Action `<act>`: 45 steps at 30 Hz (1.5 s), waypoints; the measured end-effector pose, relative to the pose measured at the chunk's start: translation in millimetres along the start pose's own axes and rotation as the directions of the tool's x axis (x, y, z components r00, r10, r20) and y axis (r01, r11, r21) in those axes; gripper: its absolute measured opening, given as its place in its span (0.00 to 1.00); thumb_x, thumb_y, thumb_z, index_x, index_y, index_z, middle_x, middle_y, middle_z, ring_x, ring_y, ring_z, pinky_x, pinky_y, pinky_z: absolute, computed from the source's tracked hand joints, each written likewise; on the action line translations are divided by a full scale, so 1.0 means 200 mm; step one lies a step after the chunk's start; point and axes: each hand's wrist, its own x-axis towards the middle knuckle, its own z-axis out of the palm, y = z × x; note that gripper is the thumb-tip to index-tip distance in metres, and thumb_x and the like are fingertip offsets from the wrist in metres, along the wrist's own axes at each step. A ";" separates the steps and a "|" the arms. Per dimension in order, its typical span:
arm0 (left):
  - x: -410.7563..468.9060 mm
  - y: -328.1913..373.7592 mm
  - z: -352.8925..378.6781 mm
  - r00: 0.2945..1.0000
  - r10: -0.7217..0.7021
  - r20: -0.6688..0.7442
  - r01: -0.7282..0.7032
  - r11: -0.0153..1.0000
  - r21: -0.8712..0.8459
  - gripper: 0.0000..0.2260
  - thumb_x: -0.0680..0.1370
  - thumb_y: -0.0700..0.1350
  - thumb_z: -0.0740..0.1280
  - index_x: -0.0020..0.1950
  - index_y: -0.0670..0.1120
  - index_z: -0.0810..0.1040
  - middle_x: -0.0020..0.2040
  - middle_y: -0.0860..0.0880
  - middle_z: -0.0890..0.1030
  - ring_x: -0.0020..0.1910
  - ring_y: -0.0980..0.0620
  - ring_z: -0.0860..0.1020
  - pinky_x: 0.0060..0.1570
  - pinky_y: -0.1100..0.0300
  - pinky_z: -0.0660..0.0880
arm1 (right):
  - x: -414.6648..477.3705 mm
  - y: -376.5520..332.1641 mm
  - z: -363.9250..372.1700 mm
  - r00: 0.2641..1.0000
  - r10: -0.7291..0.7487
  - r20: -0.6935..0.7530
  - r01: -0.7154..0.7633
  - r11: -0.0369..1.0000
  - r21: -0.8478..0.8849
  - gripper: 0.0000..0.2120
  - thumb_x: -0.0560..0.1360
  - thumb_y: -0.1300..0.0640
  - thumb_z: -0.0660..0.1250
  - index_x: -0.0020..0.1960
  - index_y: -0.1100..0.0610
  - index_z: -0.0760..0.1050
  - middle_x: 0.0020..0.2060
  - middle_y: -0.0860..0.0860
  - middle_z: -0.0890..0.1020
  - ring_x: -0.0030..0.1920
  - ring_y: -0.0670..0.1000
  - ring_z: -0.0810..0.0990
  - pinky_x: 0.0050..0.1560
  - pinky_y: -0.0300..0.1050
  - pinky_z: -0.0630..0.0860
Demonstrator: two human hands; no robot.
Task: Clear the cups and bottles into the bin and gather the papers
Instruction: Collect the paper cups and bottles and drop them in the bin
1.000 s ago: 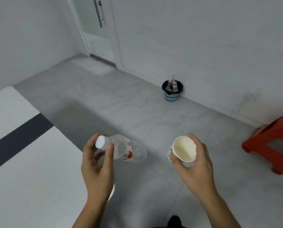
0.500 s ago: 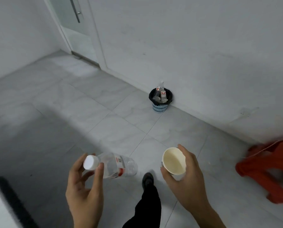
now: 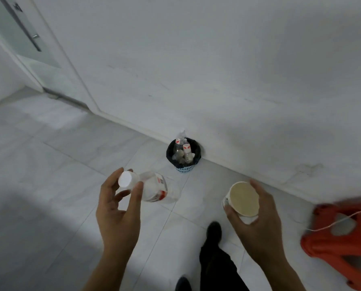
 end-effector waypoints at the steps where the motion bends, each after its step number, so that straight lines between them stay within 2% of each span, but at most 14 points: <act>1: 0.08 -0.04 0.10 1.000 -0.004 0.010 0.004 1.000 0.017 0.16 0.76 0.43 0.71 0.62 0.53 0.75 0.58 0.53 0.81 0.56 0.55 0.80 0.52 0.65 0.78 | 0.12 0.04 0.04 1.000 0.015 0.004 -0.015 1.000 0.005 0.39 0.67 0.52 0.80 0.73 0.51 0.67 0.61 0.41 0.72 0.59 0.41 0.72 0.56 0.39 0.68; 7: 0.58 -0.26 0.70 0.995 -0.095 -0.012 0.095 0.984 0.153 0.17 0.75 0.41 0.72 0.58 0.59 0.74 0.58 0.54 0.81 0.57 0.55 0.79 0.53 0.65 0.78 | 0.96 0.28 0.34 0.989 0.102 0.108 -0.104 0.994 0.014 0.39 0.68 0.53 0.79 0.74 0.51 0.65 0.61 0.42 0.71 0.60 0.42 0.71 0.56 0.36 0.66; 10: 0.87 -0.29 0.94 0.989 -0.141 -0.035 0.145 0.969 0.199 0.18 0.74 0.42 0.72 0.56 0.63 0.74 0.58 0.54 0.81 0.56 0.57 0.79 0.52 0.60 0.79 | 1.42 0.29 0.48 0.976 0.108 0.191 -0.110 0.994 0.002 0.39 0.69 0.51 0.78 0.75 0.50 0.64 0.62 0.40 0.70 0.61 0.41 0.70 0.58 0.39 0.67; 16: 1.35 -0.56 1.31 0.963 -0.233 -0.137 0.256 0.948 0.189 0.16 0.75 0.40 0.72 0.59 0.53 0.73 0.58 0.51 0.80 0.60 0.53 0.79 0.55 0.58 0.79 | 2.09 0.37 0.78 0.935 0.113 0.336 -0.102 0.994 -0.050 0.40 0.70 0.52 0.78 0.76 0.50 0.62 0.65 0.40 0.69 0.65 0.43 0.70 0.62 0.42 0.68; 21: 1.60 -1.20 1.61 0.921 -0.363 -0.144 0.388 0.891 0.237 0.16 0.76 0.40 0.73 0.60 0.50 0.73 0.58 0.51 0.79 0.58 0.55 0.79 0.55 0.58 0.80 | 2.37 0.79 1.17 0.869 0.205 0.450 -0.153 0.977 -0.149 0.39 0.69 0.55 0.78 0.75 0.51 0.65 0.65 0.47 0.70 0.59 0.37 0.68 0.55 0.21 0.63; 23: 1.68 -1.51 1.73 0.908 -0.396 -0.137 0.419 0.870 0.262 0.16 0.76 0.41 0.73 0.61 0.47 0.74 0.58 0.51 0.79 0.57 0.56 0.79 0.54 0.58 0.80 | 2.45 1.03 1.36 0.846 0.262 0.465 -0.195 0.962 -0.189 0.39 0.69 0.55 0.79 0.75 0.50 0.65 0.65 0.49 0.70 0.56 0.35 0.67 0.52 0.18 0.61; 25: 1.76 -1.80 1.84 0.899 -0.414 -0.143 0.437 0.859 0.265 0.16 0.76 0.40 0.72 0.63 0.44 0.73 0.58 0.52 0.78 0.56 0.59 0.78 0.53 0.60 0.80 | 2.51 1.25 1.54 0.832 0.321 0.453 -0.238 0.943 -0.232 0.39 0.69 0.52 0.78 0.75 0.49 0.65 0.64 0.50 0.70 0.55 0.37 0.67 0.54 0.23 0.63; 27: 1.84 -2.07 1.93 0.903 -0.407 -0.139 0.430 0.859 0.279 0.17 0.76 0.41 0.72 0.63 0.42 0.73 0.56 0.52 0.77 0.54 0.62 0.77 0.52 0.60 0.80 | 2.56 1.45 1.73 0.818 0.372 0.438 -0.272 0.922 -0.276 0.39 0.69 0.52 0.78 0.75 0.50 0.65 0.65 0.52 0.71 0.59 0.45 0.71 0.57 0.36 0.66; 29: 1.90 -2.30 2.02 0.909 -0.399 -0.120 0.417 0.862 0.289 0.17 0.76 0.41 0.72 0.62 0.42 0.72 0.54 0.55 0.77 0.53 0.63 0.77 0.51 0.59 0.80 | 2.60 1.64 1.91 0.817 0.387 0.428 -0.275 0.913 -0.302 0.39 0.69 0.52 0.78 0.75 0.52 0.65 0.66 0.54 0.72 0.63 0.51 0.73 0.58 0.40 0.65; 35: 1.95 -2.86 2.23 0.912 -0.409 -0.037 0.396 0.852 0.342 0.16 0.76 0.39 0.72 0.61 0.38 0.72 0.52 0.54 0.77 0.50 0.59 0.77 0.47 0.71 0.75 | 2.69 2.06 2.36 0.832 0.420 0.363 -0.308 0.893 -0.327 0.39 0.71 0.54 0.75 0.77 0.54 0.61 0.70 0.54 0.69 0.69 0.52 0.69 0.61 0.38 0.62; 37: 1.92 -3.01 2.26 0.902 -0.431 -0.002 0.401 0.839 0.369 0.16 0.76 0.38 0.71 0.61 0.39 0.72 0.50 0.59 0.76 0.48 0.65 0.76 0.47 0.66 0.79 | 2.71 2.16 2.46 0.835 0.420 0.355 -0.317 0.895 -0.312 0.39 0.71 0.57 0.74 0.77 0.54 0.60 0.70 0.55 0.67 0.68 0.50 0.68 0.60 0.37 0.65; 39: 1.88 -3.13 2.28 0.898 -0.438 0.037 0.386 0.825 0.412 0.15 0.76 0.39 0.71 0.60 0.40 0.72 0.47 0.64 0.74 0.47 0.71 0.75 0.48 0.59 0.81 | 2.73 2.27 2.57 0.838 0.393 0.378 -0.288 0.908 -0.305 0.39 0.72 0.59 0.74 0.77 0.56 0.58 0.70 0.57 0.65 0.66 0.48 0.67 0.57 0.29 0.66; 41: 1.86 -3.24 2.28 0.895 -0.442 0.060 0.372 0.815 0.445 0.15 0.76 0.40 0.72 0.60 0.42 0.72 0.46 0.65 0.74 0.46 0.71 0.75 0.47 0.54 0.81 | 2.75 2.38 2.67 0.833 0.350 0.429 -0.214 0.918 -0.333 0.39 0.74 0.59 0.73 0.78 0.58 0.55 0.71 0.59 0.63 0.67 0.50 0.67 0.55 0.25 0.65; 45: 1.85 -3.41 2.28 0.897 -0.432 0.097 0.332 0.801 0.497 0.15 0.76 0.43 0.72 0.59 0.43 0.72 0.45 0.64 0.74 0.44 0.70 0.75 0.46 0.53 0.81 | 2.77 2.56 2.86 0.791 0.245 0.561 -0.021 0.927 -0.375 0.39 0.76 0.56 0.71 0.79 0.60 0.52 0.72 0.61 0.60 0.69 0.58 0.68 0.61 0.46 0.74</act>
